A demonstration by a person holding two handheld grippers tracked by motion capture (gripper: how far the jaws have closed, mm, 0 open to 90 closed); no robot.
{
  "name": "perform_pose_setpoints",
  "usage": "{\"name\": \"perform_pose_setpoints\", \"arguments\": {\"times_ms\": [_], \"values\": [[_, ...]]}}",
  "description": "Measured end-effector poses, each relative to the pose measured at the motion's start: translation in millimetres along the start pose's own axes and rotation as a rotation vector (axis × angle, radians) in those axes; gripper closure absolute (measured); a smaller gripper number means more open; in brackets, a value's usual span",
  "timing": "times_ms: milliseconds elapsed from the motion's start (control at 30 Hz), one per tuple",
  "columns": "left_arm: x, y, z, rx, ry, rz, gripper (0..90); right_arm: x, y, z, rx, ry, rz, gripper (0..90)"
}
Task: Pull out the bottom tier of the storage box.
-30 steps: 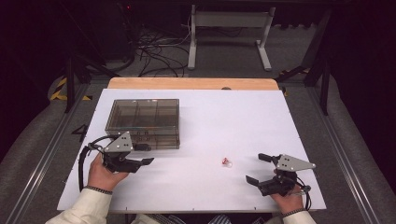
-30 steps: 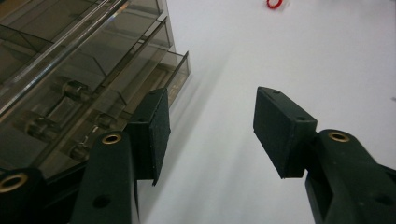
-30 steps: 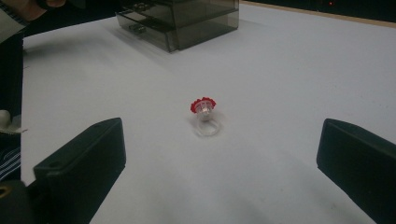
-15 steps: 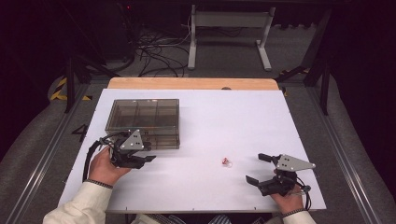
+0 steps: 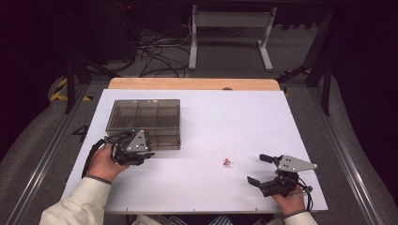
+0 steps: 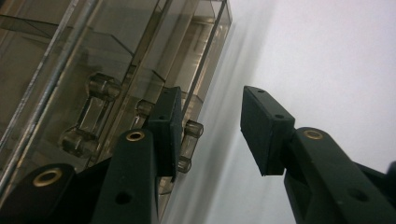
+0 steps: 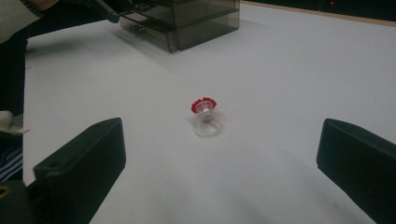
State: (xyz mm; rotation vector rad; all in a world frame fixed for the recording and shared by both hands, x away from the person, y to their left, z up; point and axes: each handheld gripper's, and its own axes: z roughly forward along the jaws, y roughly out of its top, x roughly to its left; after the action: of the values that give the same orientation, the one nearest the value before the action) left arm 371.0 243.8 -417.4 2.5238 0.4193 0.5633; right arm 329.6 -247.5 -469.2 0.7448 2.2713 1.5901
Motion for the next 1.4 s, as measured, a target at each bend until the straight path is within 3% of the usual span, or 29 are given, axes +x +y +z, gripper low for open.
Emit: {"name": "perform_pose_setpoints", "arguments": {"times_ms": [333, 467, 933, 1200, 1400], "values": [[3.1, -0.5, 8.3, 0.056, 0.017, 0.001, 57.8, 0.1, 0.0, 0.1, 0.002, 0.002, -0.002, 1.9], [4.9, -1.1, 12.4, 0.08, -0.005, 0.005, 56.7, 0.2, 0.0, 0.3, 0.002, 0.003, -0.003, 1.9], [4.2, -0.1, 16.3, 0.097, -0.02, -0.008, 54.6, 0.4, -0.1, 0.4, 0.003, 0.006, -0.007, 1.9], [0.5, -0.9, 12.0, 0.101, -0.049, -0.018, 56.6, 0.4, -0.1, 0.6, 0.003, 0.005, -0.007, 1.9], [2.6, -2.1, 13.4, 0.108, -0.042, -0.024, 56.2, 0.5, 0.0, 0.7, 0.006, 0.004, -0.008, 1.9]]}}
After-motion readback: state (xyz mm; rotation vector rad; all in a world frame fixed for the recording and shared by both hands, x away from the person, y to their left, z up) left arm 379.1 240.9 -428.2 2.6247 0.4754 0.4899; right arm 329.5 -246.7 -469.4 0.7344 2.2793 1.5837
